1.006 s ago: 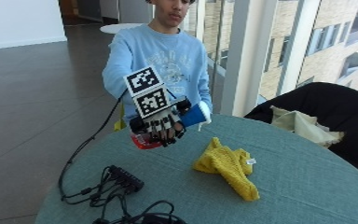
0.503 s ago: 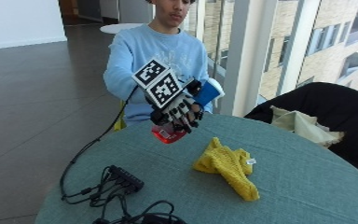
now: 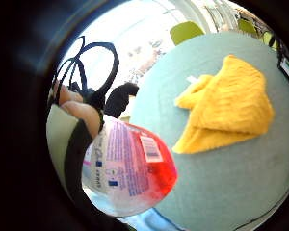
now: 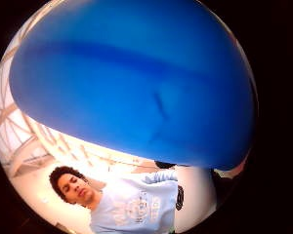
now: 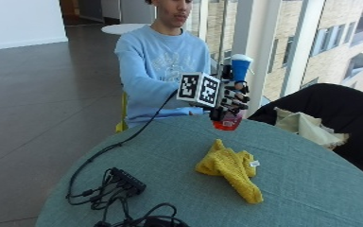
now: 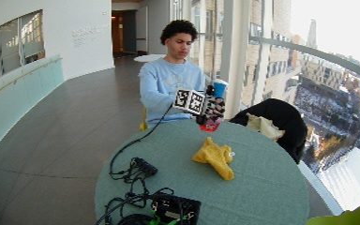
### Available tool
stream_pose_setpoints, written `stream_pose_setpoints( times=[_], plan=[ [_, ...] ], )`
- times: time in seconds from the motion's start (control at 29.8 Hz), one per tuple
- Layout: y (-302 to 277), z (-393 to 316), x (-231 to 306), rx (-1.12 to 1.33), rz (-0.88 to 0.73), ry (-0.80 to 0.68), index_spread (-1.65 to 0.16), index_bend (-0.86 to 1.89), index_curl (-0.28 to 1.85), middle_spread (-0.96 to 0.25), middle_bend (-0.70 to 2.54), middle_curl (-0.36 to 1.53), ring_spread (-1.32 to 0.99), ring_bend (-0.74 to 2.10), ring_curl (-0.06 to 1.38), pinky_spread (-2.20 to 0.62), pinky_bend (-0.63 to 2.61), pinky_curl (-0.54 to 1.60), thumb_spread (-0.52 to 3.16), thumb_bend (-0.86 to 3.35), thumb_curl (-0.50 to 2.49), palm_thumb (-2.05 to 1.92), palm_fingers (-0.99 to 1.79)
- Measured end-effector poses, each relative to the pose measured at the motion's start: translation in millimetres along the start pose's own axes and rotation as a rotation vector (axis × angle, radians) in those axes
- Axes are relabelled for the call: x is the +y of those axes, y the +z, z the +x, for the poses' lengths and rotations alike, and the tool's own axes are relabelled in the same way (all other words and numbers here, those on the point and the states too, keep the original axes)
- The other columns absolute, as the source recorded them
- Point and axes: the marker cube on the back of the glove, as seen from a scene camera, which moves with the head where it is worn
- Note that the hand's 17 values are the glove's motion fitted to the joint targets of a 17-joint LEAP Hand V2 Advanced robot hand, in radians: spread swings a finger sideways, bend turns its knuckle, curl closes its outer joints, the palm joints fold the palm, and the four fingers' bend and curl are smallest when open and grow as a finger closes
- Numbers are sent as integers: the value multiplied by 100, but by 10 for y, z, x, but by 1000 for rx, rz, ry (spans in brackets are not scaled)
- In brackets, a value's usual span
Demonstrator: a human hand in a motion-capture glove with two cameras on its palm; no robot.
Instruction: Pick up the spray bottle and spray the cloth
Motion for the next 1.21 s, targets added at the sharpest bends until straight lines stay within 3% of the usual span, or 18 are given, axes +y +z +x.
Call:
stream_pose_setpoints(
  times=[0.23,0.47,1.21],
  plan=[
    [768,-29,-200,-103,-7,-127,-23,13,32,-10,31,45,-8,52,38,-7,41,39,80,-3,60,86,115],
    [1246,-42,-254,-136,-61,-142,-24,13,33,-10,30,45,-9,51,38,-8,40,39,80,-3,60,87,115],
    [1424,88,-262,-125,-62,-138,-24,12,32,-9,30,45,-9,50,38,-8,39,39,84,-3,58,85,115]
  ],
)
